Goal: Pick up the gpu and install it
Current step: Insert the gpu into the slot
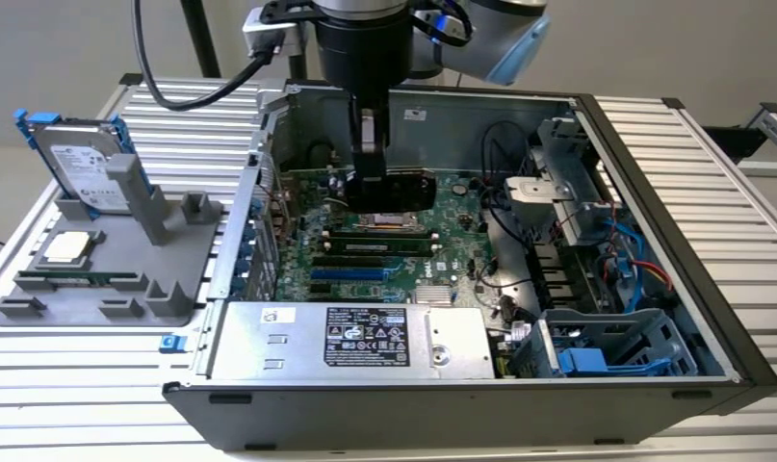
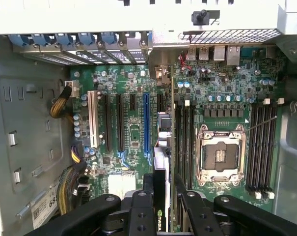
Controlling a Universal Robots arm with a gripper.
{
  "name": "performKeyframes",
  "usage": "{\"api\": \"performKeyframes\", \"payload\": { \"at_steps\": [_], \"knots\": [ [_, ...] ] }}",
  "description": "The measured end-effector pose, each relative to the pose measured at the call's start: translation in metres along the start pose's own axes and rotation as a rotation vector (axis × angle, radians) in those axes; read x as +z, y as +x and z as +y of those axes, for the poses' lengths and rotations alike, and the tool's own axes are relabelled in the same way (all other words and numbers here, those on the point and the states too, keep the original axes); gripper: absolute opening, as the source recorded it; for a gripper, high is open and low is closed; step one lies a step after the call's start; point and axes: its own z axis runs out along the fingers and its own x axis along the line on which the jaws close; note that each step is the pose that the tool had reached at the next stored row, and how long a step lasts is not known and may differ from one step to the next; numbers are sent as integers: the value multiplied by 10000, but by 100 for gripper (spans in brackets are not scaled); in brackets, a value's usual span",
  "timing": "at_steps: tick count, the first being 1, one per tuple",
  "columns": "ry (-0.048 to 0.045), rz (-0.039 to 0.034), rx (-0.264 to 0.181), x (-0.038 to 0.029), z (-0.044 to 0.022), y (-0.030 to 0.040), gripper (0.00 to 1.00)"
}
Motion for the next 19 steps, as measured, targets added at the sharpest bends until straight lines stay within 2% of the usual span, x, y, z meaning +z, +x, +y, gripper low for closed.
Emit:
{"api": "performKeyframes", "payload": {
  "at_steps": [7,9,12,17,19],
  "knots": [
    [-8,7,0,15,1,0,0],
    [-118,11,-4,19,2,0,0],
    [-356,18,-6,30,3,0,0],
    [-567,25,-7,62,-2,-1,0],
    [-592,27,-4,83,-13,-2,0]
  ]
}}
